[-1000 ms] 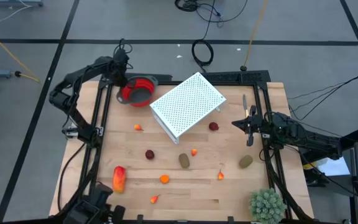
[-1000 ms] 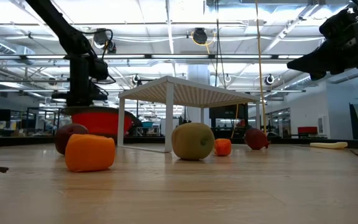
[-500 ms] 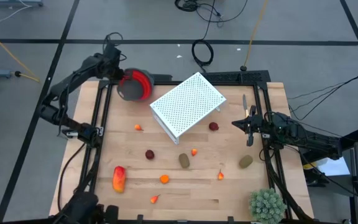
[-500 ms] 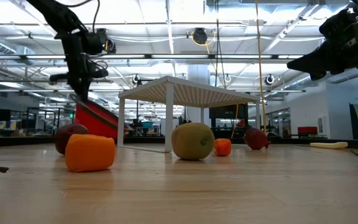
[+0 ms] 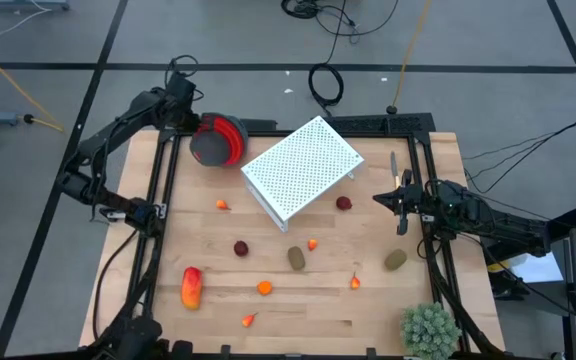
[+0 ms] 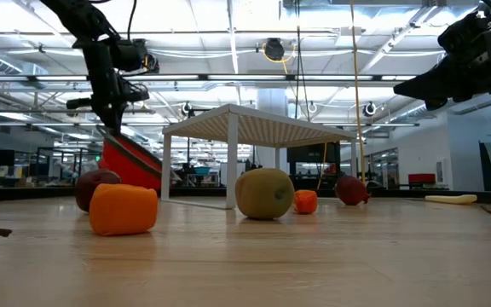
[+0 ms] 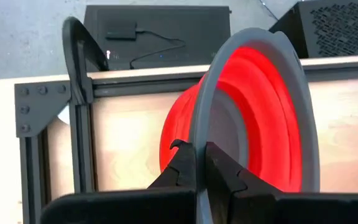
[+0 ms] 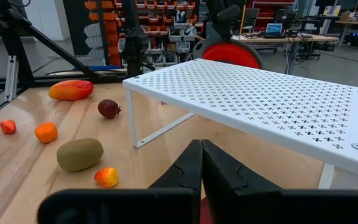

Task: Pick & Place Fruit
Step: Put the red strainer bowl on the shelf, then put the mango into the red strainer bowl on the shelf

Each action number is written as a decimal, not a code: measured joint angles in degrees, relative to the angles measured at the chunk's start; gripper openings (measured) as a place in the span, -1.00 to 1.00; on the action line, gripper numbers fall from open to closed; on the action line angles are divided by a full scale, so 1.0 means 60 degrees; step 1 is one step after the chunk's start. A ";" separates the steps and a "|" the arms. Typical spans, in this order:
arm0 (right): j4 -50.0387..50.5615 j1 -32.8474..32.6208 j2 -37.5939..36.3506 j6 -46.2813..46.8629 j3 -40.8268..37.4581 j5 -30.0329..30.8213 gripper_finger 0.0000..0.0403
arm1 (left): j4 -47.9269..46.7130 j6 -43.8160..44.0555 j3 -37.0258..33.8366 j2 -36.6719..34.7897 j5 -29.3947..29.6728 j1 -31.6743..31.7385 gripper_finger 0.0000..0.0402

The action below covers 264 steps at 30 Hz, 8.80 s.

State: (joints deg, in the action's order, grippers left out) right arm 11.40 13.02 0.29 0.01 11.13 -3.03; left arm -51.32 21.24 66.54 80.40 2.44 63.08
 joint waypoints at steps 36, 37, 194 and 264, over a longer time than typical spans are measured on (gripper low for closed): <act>0.0000 0.0003 0.0000 -0.0004 -0.0003 0.0000 -1.00 | 0.3579 0.0857 -0.0015 -0.3820 -0.0503 -0.0482 -1.00; 0.0000 0.0003 0.0001 0.0000 0.0001 0.0000 -1.00 | 0.3843 0.0942 -0.0011 -0.3861 -0.0706 -0.0535 -1.00; 0.0146 0.0001 0.0001 -0.0003 -0.0001 -0.0003 -1.00 | 0.2298 0.5868 -0.0007 -0.1384 0.1180 -0.7387 -0.31; 0.0146 0.0001 0.0001 0.0000 -0.0001 -0.0004 -1.00 | -0.1358 1.8885 -0.0004 -0.0275 -0.2246 -1.7939 -0.98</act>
State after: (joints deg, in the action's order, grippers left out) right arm 12.27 13.03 0.30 0.01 11.12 -3.05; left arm -59.47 134.55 66.52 78.75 -11.04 -44.55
